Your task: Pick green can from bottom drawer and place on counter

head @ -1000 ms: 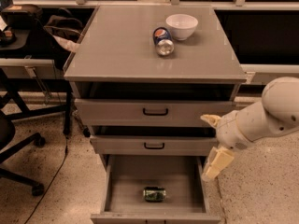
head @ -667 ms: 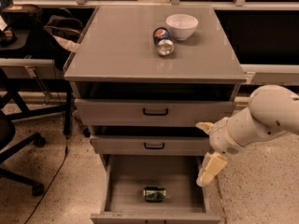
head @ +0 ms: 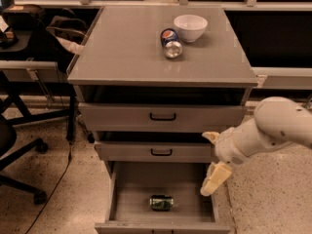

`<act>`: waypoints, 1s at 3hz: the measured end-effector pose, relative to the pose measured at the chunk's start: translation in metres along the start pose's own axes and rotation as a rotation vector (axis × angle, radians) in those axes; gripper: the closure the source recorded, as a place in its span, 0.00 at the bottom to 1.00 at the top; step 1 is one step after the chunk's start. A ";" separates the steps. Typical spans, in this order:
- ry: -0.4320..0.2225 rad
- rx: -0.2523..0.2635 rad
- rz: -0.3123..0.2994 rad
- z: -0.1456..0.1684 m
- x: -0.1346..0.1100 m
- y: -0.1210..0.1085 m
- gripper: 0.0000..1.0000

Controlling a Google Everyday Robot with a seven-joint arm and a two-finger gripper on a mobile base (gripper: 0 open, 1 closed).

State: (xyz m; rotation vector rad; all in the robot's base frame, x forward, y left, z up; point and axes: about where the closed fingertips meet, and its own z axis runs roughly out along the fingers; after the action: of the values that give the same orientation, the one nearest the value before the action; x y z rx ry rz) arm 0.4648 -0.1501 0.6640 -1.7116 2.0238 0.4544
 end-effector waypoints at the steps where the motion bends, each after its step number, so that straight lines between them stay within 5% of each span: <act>1: -0.021 -0.006 -0.018 0.045 0.010 -0.006 0.00; 3: 0.021 0.016 -0.100 0.124 0.023 -0.012 0.00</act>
Offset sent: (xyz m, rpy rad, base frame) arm 0.0303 0.0474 -0.1365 -0.0108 -0.0639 0.1191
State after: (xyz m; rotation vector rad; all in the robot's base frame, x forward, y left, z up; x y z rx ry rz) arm 0.4894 -0.1070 0.5476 -1.8055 1.9401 0.3882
